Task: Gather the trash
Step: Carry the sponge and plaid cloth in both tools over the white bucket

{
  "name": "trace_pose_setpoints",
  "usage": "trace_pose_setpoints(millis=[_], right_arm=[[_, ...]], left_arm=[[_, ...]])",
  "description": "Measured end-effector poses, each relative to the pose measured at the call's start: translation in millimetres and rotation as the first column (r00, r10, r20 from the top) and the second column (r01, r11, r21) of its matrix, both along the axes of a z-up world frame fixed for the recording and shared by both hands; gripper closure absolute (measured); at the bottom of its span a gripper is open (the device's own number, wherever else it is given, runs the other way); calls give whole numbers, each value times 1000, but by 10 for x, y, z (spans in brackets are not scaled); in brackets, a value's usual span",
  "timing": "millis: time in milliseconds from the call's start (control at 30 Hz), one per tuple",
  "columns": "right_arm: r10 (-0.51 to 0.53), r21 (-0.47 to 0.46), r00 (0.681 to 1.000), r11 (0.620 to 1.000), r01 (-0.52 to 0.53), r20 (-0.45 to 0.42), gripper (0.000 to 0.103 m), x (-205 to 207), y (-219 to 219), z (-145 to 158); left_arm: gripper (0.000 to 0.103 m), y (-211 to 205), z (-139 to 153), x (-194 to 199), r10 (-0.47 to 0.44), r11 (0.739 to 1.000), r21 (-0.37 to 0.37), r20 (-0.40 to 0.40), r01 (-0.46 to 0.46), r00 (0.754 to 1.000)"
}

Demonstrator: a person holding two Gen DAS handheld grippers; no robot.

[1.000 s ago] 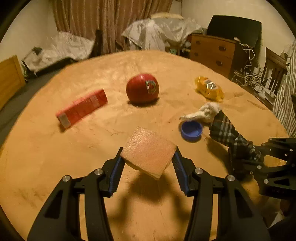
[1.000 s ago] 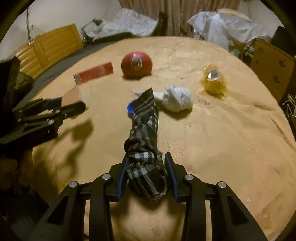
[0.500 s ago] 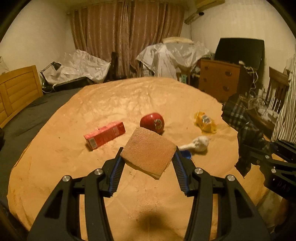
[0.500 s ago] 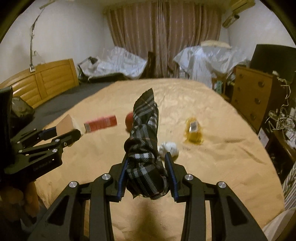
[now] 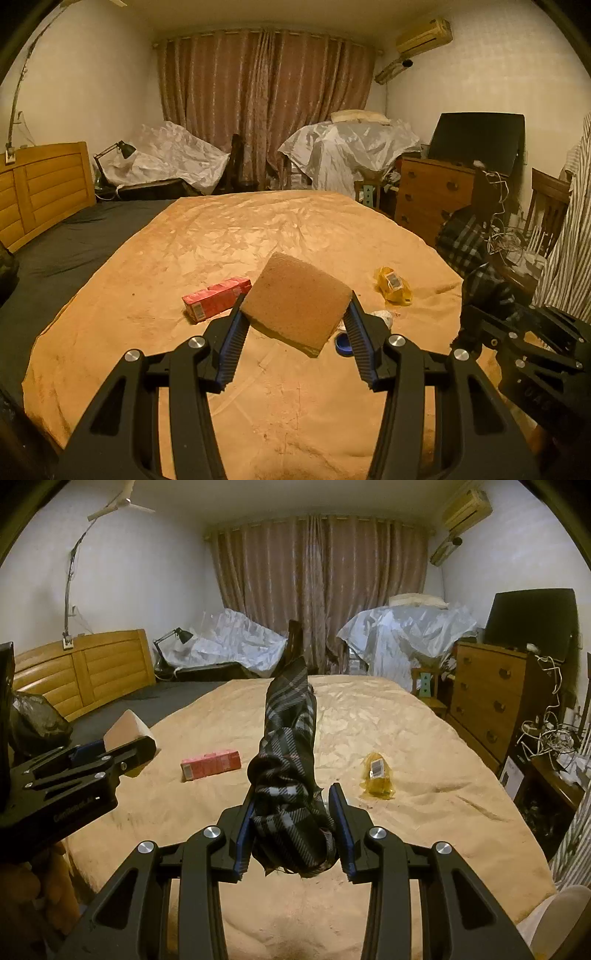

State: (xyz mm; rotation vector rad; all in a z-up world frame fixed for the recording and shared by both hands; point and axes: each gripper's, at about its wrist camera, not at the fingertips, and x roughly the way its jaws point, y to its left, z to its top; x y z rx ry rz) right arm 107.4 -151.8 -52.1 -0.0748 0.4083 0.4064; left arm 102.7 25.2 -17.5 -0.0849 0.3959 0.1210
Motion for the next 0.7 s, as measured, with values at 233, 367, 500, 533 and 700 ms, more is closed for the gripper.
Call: trace_pose_setpoints(millis=[233, 367, 500, 533, 700], right_arm=[[-2, 0, 1000, 1000, 2, 10, 64, -119, -19, 100], [-2, 0, 1000, 1000, 2, 10, 64, -109, -6, 101], [0, -1, 1000, 1000, 0, 9, 64, -101, -8, 100], [0, -2, 1000, 1000, 0, 9, 64, -126, -11, 112], [-1, -1, 1000, 1000, 1, 8, 64, -86, 10, 109]], left_arm=[[54, -22, 11, -19, 5, 1000, 2, 9, -5, 1000], [54, -54, 11, -31, 3, 1000, 5, 9, -3, 1000], [54, -63, 13, -24, 2, 1000, 3, 6, -2, 1000], [54, -74, 17, -34, 1, 1000, 2, 6, -1, 1000], [54, -83, 9, -43, -3, 1000, 4, 7, 3, 1000]])
